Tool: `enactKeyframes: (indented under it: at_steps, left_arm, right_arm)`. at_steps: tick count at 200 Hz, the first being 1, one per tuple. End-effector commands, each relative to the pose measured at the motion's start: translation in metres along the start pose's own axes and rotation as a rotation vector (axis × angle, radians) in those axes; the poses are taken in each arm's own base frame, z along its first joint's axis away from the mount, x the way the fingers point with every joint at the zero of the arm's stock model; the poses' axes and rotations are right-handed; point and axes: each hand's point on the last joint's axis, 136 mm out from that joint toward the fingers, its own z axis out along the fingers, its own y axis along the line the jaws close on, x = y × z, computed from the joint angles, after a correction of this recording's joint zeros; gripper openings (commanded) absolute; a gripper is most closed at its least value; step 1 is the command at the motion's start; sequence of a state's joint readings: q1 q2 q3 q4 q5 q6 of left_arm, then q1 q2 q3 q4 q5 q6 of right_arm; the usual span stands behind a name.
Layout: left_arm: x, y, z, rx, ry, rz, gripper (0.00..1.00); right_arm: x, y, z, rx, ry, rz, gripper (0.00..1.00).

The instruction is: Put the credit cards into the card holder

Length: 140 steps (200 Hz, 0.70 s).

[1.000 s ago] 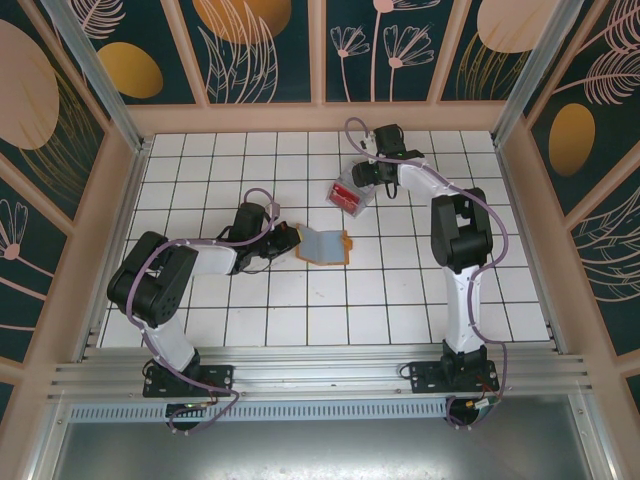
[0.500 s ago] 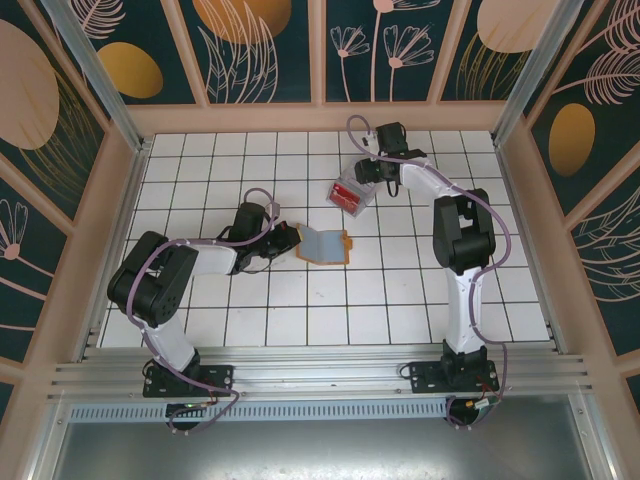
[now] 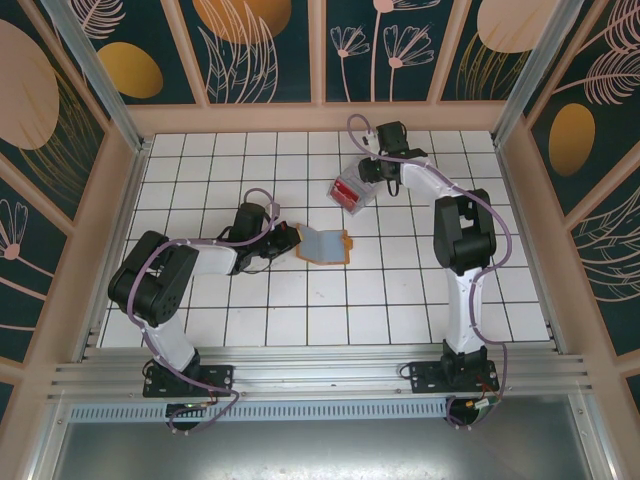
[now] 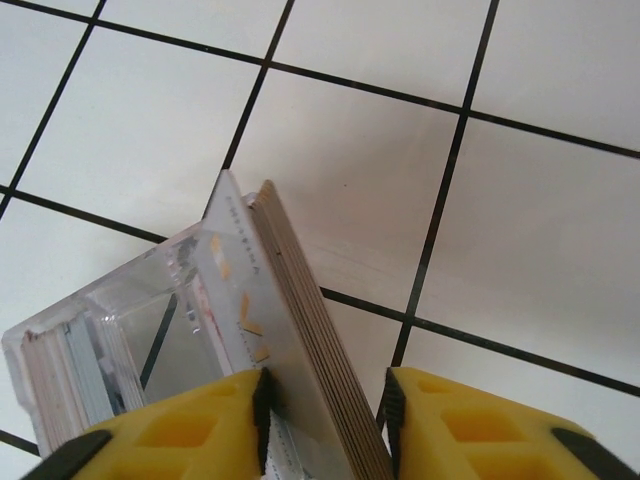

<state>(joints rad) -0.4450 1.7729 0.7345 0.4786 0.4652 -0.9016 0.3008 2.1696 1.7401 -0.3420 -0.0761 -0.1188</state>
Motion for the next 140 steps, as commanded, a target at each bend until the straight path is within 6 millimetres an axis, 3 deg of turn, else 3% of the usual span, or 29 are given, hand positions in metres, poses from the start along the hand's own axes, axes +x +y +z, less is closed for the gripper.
enactKeyframes:
  at_steps: [1, 140]
  left_arm:
    - [0.0047, -0.0026, 0.0016, 0.028, 0.011, -0.003, 0.02]
    - [0.0057, -0.0032, 0.0012, 0.029, 0.011, -0.003, 0.02]
  right_arm:
    - [-0.0214, -0.0053, -0.0243, 0.012, -0.049, 0.002, 0.33]
    - [-0.0297, -0.0049, -0.0318, -0.002, -0.069, 0.014, 0.34]
